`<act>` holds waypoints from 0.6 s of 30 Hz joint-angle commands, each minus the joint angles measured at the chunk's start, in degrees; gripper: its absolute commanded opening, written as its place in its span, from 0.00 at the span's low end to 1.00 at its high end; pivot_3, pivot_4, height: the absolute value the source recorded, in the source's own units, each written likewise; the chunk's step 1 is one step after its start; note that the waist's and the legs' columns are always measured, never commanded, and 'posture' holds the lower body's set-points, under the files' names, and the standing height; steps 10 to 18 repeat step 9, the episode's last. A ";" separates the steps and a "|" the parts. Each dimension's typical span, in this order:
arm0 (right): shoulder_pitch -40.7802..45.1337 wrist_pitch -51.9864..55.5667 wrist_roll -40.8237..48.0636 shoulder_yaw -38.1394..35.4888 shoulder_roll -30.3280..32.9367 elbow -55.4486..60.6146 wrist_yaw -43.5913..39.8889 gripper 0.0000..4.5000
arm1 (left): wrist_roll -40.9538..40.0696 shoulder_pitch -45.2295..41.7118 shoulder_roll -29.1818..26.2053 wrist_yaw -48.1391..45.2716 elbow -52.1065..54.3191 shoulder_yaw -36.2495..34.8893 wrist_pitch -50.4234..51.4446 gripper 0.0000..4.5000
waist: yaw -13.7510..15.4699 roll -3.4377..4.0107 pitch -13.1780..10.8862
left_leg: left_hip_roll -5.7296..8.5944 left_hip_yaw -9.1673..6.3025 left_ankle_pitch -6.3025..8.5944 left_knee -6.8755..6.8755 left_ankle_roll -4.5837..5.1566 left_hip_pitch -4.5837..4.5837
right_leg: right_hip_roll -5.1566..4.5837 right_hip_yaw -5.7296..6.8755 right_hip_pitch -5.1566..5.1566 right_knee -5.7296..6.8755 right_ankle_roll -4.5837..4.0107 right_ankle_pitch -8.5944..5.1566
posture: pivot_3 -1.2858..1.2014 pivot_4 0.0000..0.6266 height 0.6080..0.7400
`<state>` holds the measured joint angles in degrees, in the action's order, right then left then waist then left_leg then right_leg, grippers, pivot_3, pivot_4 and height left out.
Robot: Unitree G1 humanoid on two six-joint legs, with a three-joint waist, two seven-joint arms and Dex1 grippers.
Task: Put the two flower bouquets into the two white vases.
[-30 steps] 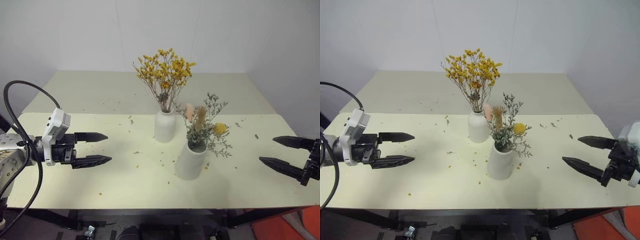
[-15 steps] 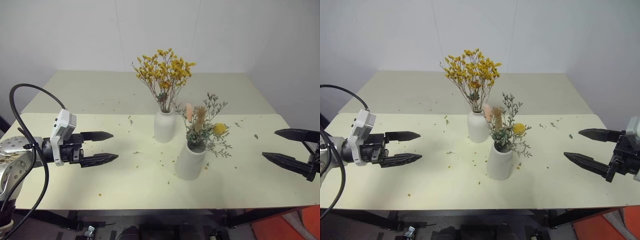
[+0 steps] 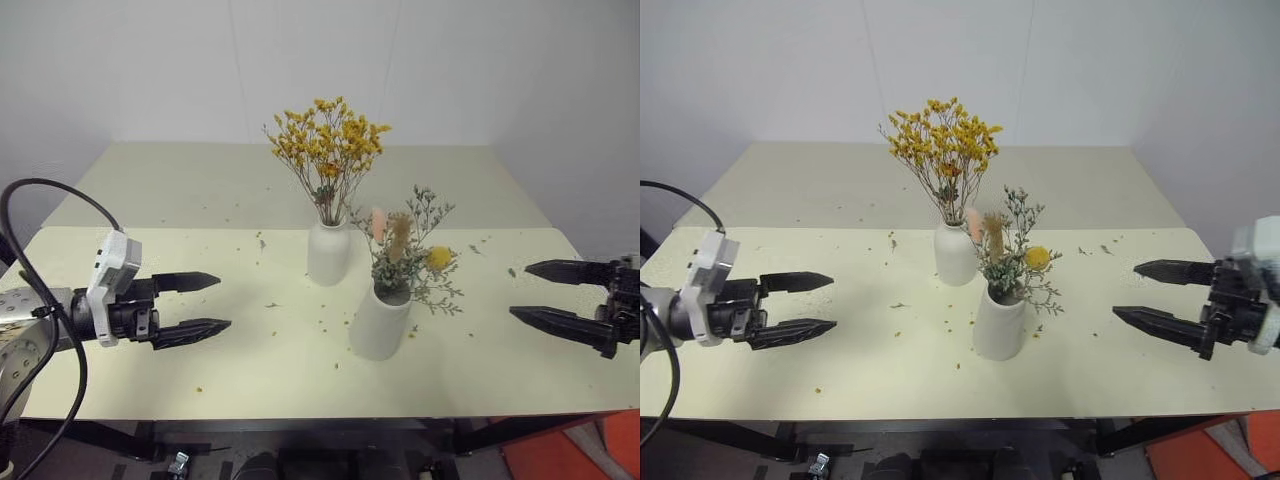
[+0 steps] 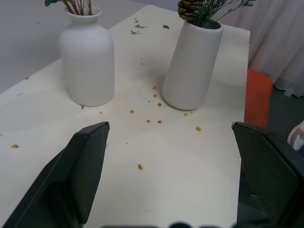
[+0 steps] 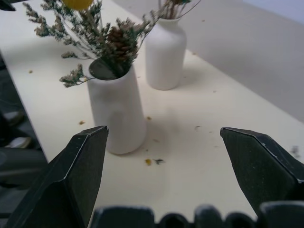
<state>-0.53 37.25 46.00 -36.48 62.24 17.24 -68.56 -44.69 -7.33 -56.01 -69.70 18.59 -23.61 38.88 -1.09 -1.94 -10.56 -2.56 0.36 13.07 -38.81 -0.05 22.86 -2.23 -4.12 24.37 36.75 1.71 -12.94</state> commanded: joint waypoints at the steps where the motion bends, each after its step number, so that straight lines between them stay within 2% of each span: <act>1: 2.41 -0.87 -0.32 0.87 1.04 -1.28 -0.52 0.99 | -1.24 1.23 -0.82 1.31 2.54 -3.59 0.01 1.00 | 0.04 0.00 0.00 | 0.00 0.00 0.00 0.00 0.00 0.00 | 0.00 0.00 0.00 -0.01 0.00 0.00 | 0.52 0.24 1.00; 5: 2.71 -1.50 -0.74 2.61 1.23 -1.45 -3.02 0.99 | -1.14 2.30 -0.53 2.81 3.45 -4.85 -0.48 1.00 | 0.24 0.00 0.00 | -0.01 0.00 0.00 0.01 0.00 0.01 | 0.00 0.02 0.01 -0.01 -0.01 -0.01 | 0.52 0.24 1.00; 9: 5.48 -4.57 -3.38 5.34 0.08 -2.85 -1.91 0.99 | -0.71 3.70 -0.44 4.71 4.67 -6.16 -0.66 1.00 | 0.22 0.00 0.00 | 0.00 0.00 0.00 0.00 0.00 0.01 | 0.00 0.01 0.01 -0.02 -0.01 -0.01 | 0.52 0.24 1.00; 18: 5.48 -4.57 -3.38 5.34 0.08 -2.85 -1.91 0.99 | -0.71 3.70 -0.44 4.71 4.67 -6.16 -0.66 1.00 | 0.22 0.00 0.00 | 0.00 0.00 0.00 0.00 0.00 0.01 | 0.00 0.01 0.01 -0.02 -0.01 -0.01 | 0.52 0.24 1.00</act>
